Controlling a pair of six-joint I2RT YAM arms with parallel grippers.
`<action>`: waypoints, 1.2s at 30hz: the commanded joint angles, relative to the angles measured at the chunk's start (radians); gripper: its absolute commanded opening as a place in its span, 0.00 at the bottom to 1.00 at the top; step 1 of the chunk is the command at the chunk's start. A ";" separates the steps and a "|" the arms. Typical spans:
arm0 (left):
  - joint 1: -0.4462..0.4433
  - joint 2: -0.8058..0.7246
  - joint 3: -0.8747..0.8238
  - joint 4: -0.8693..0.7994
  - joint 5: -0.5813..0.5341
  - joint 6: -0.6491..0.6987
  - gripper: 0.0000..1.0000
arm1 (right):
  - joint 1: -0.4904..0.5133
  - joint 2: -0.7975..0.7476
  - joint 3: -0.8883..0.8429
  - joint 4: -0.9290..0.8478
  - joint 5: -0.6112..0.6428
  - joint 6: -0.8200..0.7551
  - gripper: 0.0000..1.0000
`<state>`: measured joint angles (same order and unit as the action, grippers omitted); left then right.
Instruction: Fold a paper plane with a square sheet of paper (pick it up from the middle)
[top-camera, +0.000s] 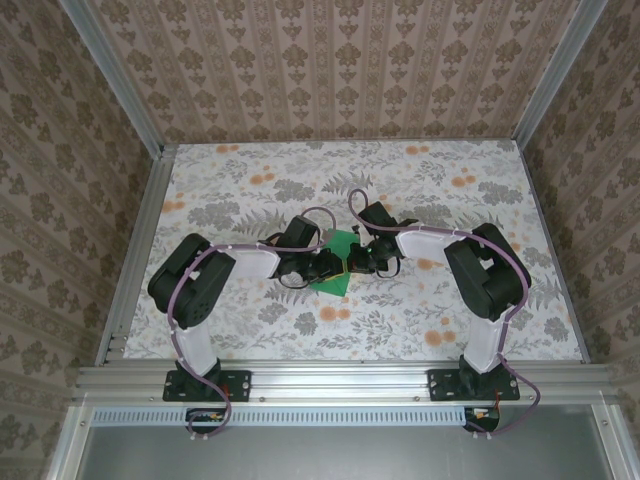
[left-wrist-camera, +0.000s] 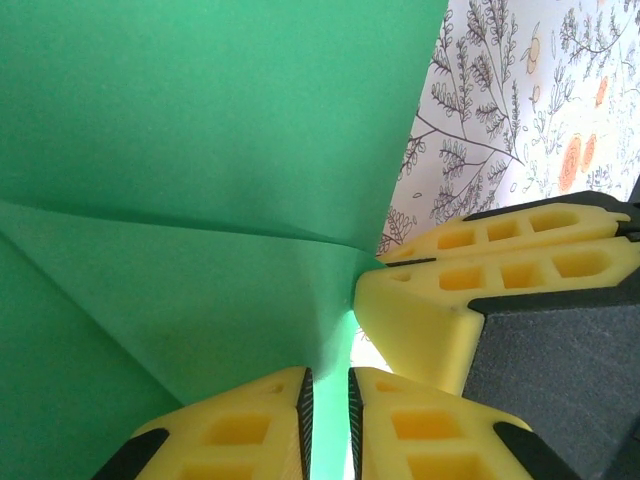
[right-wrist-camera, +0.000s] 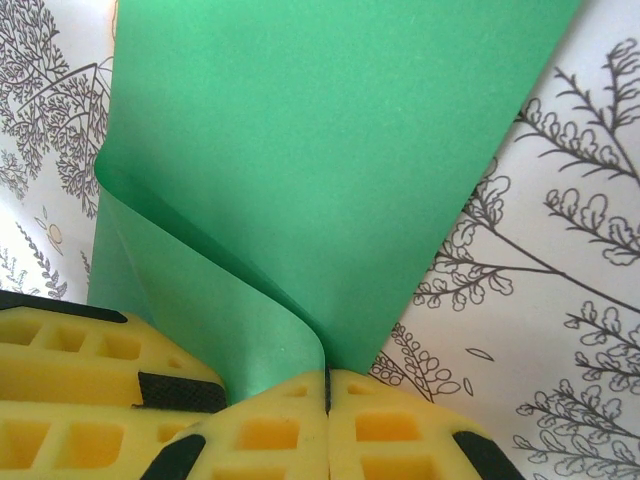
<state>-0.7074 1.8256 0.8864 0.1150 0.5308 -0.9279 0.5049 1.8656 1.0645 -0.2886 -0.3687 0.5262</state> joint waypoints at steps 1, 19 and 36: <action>-0.005 0.020 0.021 -0.026 -0.001 0.008 0.19 | 0.001 0.029 0.016 -0.023 0.044 -0.003 0.07; -0.006 0.032 0.031 -0.092 -0.043 0.000 0.14 | -0.006 -0.003 0.044 -0.052 0.079 -0.005 0.16; -0.007 0.029 0.036 -0.145 -0.094 -0.009 0.12 | 0.042 -0.239 -0.203 0.080 -0.071 0.120 0.17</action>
<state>-0.7120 1.8359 0.9104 0.0284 0.4759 -0.9283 0.5217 1.6573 0.8894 -0.2321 -0.3580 0.6067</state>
